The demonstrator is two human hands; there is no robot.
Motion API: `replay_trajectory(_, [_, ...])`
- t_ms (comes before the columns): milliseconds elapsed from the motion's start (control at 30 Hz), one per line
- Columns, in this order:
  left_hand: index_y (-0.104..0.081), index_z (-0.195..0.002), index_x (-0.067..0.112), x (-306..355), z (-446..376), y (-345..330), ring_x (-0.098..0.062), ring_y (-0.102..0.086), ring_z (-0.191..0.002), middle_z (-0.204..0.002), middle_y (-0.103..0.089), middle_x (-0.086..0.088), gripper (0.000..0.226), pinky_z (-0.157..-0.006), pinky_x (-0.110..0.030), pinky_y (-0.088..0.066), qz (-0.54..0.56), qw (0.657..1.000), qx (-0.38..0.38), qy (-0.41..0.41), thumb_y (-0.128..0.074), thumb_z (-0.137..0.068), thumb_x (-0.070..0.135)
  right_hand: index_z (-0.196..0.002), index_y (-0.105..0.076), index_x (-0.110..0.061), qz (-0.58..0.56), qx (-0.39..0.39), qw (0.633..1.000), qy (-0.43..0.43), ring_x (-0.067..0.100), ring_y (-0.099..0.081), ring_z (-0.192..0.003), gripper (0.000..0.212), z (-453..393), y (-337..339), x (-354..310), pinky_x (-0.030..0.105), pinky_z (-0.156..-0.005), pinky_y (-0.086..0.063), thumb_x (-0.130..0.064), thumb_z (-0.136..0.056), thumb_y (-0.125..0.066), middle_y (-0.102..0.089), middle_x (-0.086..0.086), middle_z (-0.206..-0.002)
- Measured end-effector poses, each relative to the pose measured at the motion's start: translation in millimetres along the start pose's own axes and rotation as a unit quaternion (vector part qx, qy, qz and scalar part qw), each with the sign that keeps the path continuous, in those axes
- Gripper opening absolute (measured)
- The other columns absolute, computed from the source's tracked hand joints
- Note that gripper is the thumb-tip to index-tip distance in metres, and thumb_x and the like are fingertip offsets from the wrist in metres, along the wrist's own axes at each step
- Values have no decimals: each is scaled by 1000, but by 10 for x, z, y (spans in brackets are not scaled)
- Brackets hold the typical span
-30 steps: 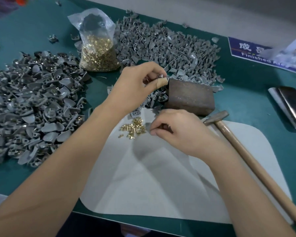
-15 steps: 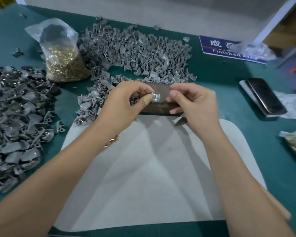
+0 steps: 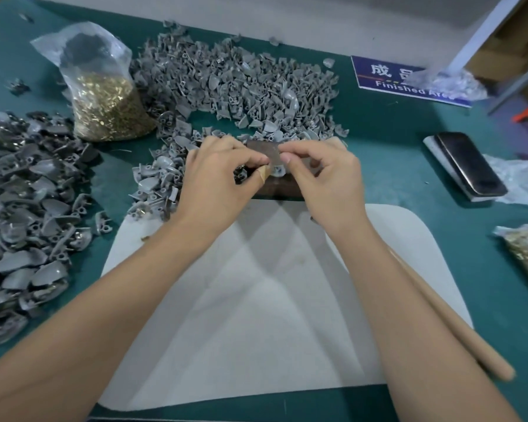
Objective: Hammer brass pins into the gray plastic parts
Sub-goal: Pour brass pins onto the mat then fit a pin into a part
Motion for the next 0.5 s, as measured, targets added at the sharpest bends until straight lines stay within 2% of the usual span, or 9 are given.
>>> replay_trajectory(100, [-78, -104, 33, -16, -9, -5, -13, -50, -103, -96, -62, 12, 16, -87, -33, -29, -24, 1000, 4, 6, -71, -92, 41, -96, -80, -31, 69, -24, 996, 41, 19, -49, -99, 8, 10, -46, -58, 32, -83, -44, -27, -93, -74, -67, -16, -92])
replay_trajectory(200, [-77, -101, 37, -8, -19, -20, -9, -48, -101, -91, -58, 16, 14, -84, -30, -24, -37, 999, 9, 5, -69, -92, 45, -95, -81, -28, 94, -42, 994, 39, 21, -46, -97, 7, -14, -38, -65, 37, -87, -43, -27, -92, -75, -62, -9, -88])
replay_trajectory(400, [-76, -96, 41, -6, -14, -20, -10, -48, -100, -89, -58, 16, 9, -83, -31, -23, -44, 999, 11, -1, -69, -91, 45, -92, -79, -30, 207, -62, 975, 55, 17, -37, -94, 10, -42, -42, -197, 31, -81, -26, -30, -94, -70, -61, -8, -88])
replay_trajectory(500, [-76, -95, 41, -15, -13, -19, -11, -49, -100, -89, -60, 15, 9, -84, -33, -25, -44, 999, 13, 0, -70, -90, 45, -94, -79, -31, 267, -72, 959, 70, 24, -44, -98, 14, -41, -38, -280, 31, -81, -24, -31, -97, -66, -59, -10, -89])
Point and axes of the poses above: each hand's wrist, its own z-axis away from the middle knuckle, its own y-axis out of the back of the hand, x = y × z, the point moved 5 cm from there along -z, towards the middle knuckle
